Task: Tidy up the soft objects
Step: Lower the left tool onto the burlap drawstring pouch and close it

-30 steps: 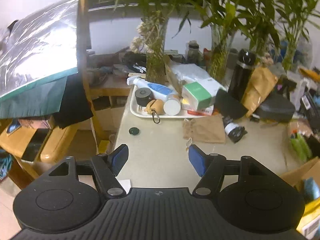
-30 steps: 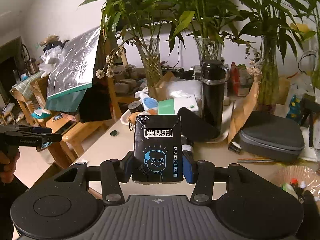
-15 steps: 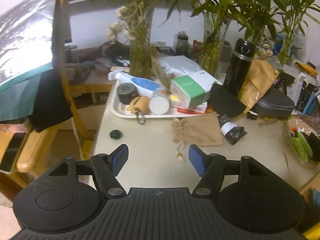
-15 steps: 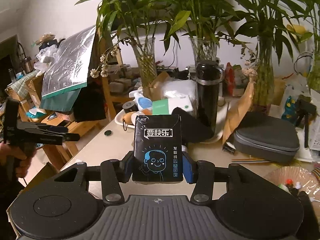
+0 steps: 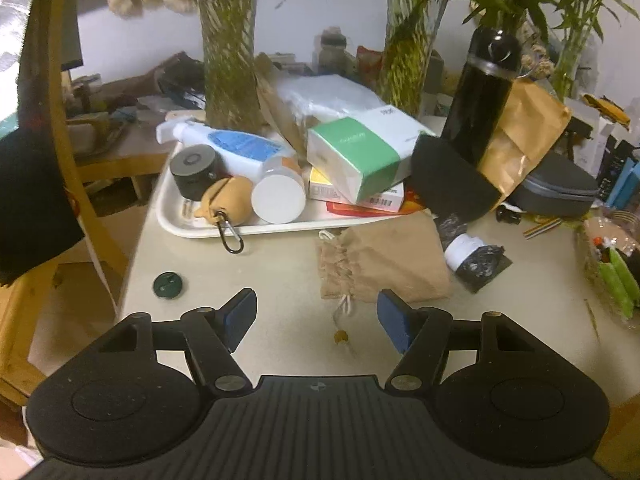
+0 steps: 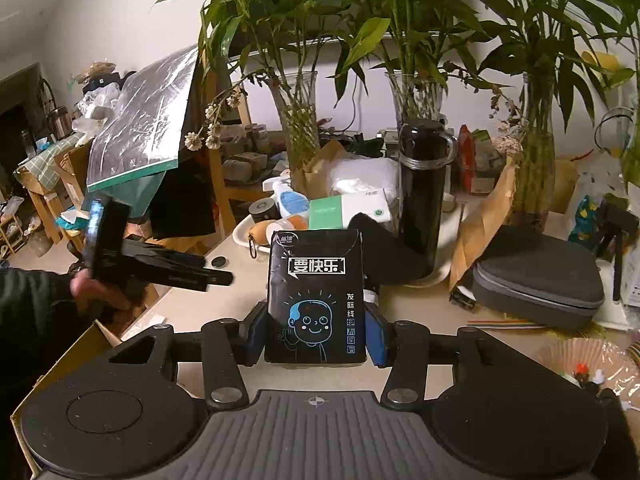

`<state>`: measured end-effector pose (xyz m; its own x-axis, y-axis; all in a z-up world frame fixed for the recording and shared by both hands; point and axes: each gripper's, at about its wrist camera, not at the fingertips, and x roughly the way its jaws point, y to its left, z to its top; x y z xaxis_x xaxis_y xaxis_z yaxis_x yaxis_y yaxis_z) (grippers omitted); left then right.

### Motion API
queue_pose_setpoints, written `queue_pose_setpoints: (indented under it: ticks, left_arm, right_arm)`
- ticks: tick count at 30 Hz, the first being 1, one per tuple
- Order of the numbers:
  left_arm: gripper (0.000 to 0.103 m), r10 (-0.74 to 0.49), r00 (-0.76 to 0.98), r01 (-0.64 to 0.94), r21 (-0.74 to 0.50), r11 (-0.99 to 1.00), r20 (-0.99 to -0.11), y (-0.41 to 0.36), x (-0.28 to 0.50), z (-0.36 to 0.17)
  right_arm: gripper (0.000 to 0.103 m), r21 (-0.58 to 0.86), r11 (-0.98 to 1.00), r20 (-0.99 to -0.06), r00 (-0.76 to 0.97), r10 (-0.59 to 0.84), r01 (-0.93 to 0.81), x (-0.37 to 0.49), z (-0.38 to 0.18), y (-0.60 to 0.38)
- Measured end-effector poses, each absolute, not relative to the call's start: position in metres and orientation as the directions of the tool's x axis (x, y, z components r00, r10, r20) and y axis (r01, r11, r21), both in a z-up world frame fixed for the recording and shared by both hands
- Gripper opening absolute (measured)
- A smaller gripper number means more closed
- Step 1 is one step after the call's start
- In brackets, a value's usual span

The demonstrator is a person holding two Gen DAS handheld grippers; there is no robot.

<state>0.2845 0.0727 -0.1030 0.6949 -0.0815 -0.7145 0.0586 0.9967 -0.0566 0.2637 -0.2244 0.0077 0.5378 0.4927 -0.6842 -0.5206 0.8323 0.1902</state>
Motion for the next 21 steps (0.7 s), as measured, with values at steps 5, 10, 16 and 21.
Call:
queue_pose_setpoints:
  ticks: [5, 10, 16, 21]
  left_arm:
    - [0.066, -0.089, 0.688, 0.076, -0.05, 0.996, -0.72, 0.069, 0.307, -0.117]
    - [0.066, -0.101, 0.679, 0.094, -0.051, 0.994, -0.728, 0.065, 0.326, -0.134]
    - [0.065, -0.125, 0.673, 0.122, -0.057, 0.991, -0.729, 0.058, 0.342, -0.147]
    - [0.064, -0.146, 0.671, 0.143, -0.066, 0.987, -0.727, 0.053, 0.355, -0.156]
  right_arm:
    - [0.052, 0.181, 0.822, -0.688, 0.527, 0.498, -0.54, 0.266, 0.007, -0.218]
    - [0.052, 0.184, 0.819, -0.689, 0.523, 0.502, -0.543, 0.269, 0.006, -0.214]
    - [0.052, 0.178, 0.817, -0.697, 0.516, 0.498, -0.549, 0.27, 0.005, -0.212]
    - [0.052, 0.17, 0.813, -0.702, 0.51, 0.497, -0.557, 0.27, 0.003, -0.21]
